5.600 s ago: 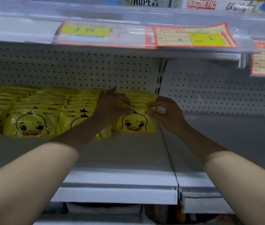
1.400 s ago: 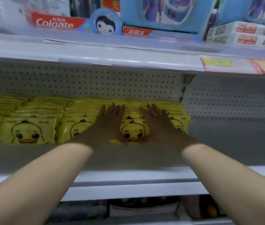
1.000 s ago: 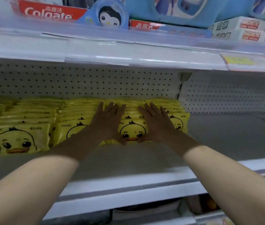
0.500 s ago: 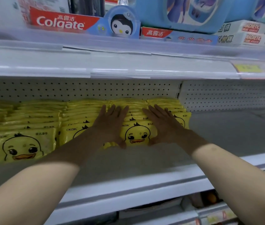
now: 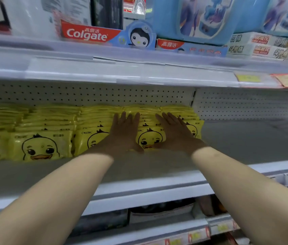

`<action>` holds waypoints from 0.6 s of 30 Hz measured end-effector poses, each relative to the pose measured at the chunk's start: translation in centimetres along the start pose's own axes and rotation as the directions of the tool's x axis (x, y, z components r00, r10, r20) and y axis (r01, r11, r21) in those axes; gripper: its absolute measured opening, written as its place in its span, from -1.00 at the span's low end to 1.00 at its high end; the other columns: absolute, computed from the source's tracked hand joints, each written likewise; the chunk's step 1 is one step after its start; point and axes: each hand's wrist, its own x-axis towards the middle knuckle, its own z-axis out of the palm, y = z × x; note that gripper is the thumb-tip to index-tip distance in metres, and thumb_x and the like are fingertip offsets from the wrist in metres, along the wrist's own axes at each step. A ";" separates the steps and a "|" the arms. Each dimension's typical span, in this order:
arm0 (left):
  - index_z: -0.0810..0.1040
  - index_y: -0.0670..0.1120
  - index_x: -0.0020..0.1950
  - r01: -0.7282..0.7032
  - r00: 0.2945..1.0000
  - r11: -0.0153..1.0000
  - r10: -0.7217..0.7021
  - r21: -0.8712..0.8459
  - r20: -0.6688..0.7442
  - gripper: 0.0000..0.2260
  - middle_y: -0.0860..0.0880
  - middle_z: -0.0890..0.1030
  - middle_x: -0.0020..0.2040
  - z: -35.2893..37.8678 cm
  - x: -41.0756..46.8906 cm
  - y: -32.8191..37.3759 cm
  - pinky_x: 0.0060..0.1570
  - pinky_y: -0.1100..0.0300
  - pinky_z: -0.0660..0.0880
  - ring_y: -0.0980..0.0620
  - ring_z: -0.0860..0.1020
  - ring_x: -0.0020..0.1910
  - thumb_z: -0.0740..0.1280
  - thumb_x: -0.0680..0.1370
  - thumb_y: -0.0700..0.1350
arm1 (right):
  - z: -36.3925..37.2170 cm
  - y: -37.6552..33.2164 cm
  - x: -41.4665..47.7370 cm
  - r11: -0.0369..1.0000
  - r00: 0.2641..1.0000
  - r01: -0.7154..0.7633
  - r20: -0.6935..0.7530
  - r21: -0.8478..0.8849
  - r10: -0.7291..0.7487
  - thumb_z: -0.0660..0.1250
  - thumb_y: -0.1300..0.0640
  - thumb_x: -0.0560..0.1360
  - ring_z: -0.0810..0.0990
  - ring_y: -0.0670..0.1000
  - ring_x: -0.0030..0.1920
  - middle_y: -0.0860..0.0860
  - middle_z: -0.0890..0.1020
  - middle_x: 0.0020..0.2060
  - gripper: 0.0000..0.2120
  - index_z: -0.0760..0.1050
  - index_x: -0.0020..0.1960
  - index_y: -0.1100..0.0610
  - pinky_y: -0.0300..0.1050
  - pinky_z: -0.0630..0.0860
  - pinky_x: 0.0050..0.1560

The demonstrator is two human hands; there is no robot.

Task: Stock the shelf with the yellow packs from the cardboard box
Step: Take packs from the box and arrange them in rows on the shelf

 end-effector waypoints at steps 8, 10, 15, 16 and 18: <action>0.25 -0.01 0.49 0.245 0.962 0.893 -0.272 -0.377 -0.019 -0.15 -0.13 0.36 0.38 -4.9 -6.5 0.7 0.30 -0.11 0.40 -0.18 0.32 0.38 0.54 0.32 0.20 | -5.0 -1.5 -4.2 0.981 0.998 -0.053 0.037 0.187 0.047 0.42 -0.20 0.47 0.30 0.14 0.48 0.02 0.24 0.52 -0.27 0.22 0.53 -0.05 0.05 0.38 0.35; 0.30 -0.02 0.44 0.325 0.938 0.864 -0.346 -0.386 0.015 -0.24 -0.13 0.37 0.33 -5.9 -8.7 1.4 0.28 -0.09 0.43 -0.18 0.36 0.34 0.53 0.35 0.18 | -6.1 -2.1 -5.9 0.985 0.997 -0.051 0.061 0.166 0.042 0.42 -0.19 0.48 0.43 0.16 0.36 0.04 0.32 0.44 -0.37 0.30 0.46 -0.07 0.01 0.45 0.22; 0.43 -0.08 0.30 0.417 0.899 0.836 -0.438 -0.356 0.024 -0.39 -0.09 0.50 0.20 -7.0 -15.2 3.1 0.11 0.00 0.54 -0.12 0.51 0.12 0.51 0.38 0.18 | -7.9 -3.2 -11.3 0.991 0.995 0.016 0.093 0.130 -0.028 0.40 -0.17 0.50 0.52 0.15 0.24 0.08 0.44 0.35 -0.42 0.32 0.46 -0.11 0.07 0.56 0.17; 0.44 -0.07 0.29 0.436 0.888 0.826 -0.459 -0.358 0.020 -0.40 -0.11 0.49 0.23 -7.0 -16.5 3.4 0.14 -0.02 0.53 -0.13 0.50 0.15 0.52 0.37 0.19 | -8.0 -3.4 -12.5 0.992 0.994 0.045 0.091 0.118 -0.056 0.40 -0.18 0.50 0.52 0.15 0.24 0.08 0.46 0.35 -0.41 0.32 0.46 -0.10 0.05 0.55 0.15; 0.43 -0.03 0.29 0.478 0.864 0.803 -0.503 -0.356 0.027 -0.42 -0.13 0.43 0.29 -7.0 -19.4 4.3 0.19 -0.07 0.49 -0.16 0.43 0.24 0.51 0.38 0.17 | -8.1 -3.8 -14.7 0.989 0.990 0.099 0.085 0.108 -0.109 0.41 -0.17 0.49 0.47 0.15 0.29 0.08 0.42 0.36 -0.38 0.30 0.48 -0.09 0.03 0.52 0.13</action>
